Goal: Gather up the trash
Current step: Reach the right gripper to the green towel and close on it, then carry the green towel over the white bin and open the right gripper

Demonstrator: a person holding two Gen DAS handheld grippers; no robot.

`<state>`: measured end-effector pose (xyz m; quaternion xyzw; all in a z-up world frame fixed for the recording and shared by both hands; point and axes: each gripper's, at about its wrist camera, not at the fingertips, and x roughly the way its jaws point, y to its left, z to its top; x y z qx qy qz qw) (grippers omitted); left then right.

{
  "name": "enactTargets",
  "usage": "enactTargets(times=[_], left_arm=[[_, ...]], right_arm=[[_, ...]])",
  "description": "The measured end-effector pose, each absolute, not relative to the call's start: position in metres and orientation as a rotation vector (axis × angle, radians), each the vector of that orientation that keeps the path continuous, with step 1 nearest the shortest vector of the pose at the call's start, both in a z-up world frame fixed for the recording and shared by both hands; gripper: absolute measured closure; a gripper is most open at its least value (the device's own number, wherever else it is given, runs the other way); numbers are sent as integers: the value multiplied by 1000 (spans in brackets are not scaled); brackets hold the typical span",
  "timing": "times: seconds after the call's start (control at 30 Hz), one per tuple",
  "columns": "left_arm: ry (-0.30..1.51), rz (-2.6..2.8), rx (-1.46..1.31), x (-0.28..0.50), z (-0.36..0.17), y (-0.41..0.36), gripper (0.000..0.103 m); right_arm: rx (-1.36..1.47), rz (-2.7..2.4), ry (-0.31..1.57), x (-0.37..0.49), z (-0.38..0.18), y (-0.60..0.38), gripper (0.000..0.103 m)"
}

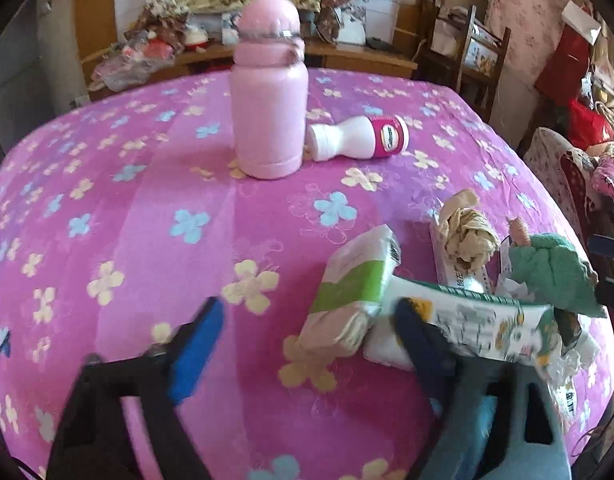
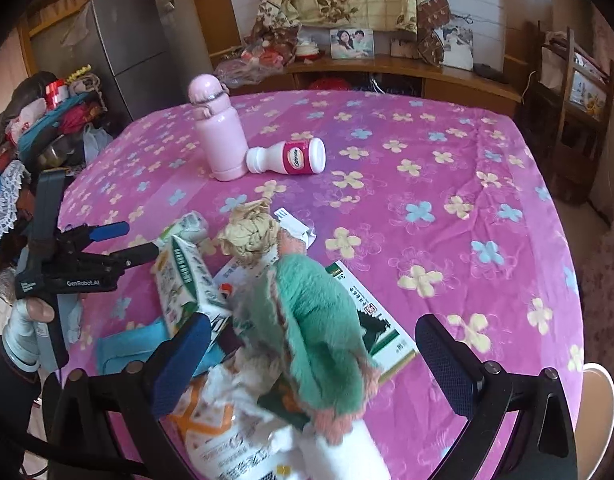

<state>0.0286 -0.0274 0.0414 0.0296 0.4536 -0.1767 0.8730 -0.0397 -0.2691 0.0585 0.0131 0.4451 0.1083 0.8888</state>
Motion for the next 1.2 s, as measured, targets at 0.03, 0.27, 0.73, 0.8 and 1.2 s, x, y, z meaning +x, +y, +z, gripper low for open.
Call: enactTargets(times=[0.03, 0.27, 0.73, 0.8, 1.2], left_arm=[[957, -382, 40, 33, 41, -27, 35], [1027, -367, 50, 48, 28, -34, 82], [869, -427, 21, -16, 111, -55, 90], [852, -463, 26, -27, 122, -70, 90], [840, -761, 105, -110, 136, -233, 90]], right_arm=[[29, 226, 928, -39, 57, -270, 0], [-30, 215, 946, -28, 42, -257, 3], [158, 259, 808, -74, 79, -292, 55], [210, 268, 794, -83, 87, -304, 55], [254, 37, 754, -170, 105, -414, 55]])
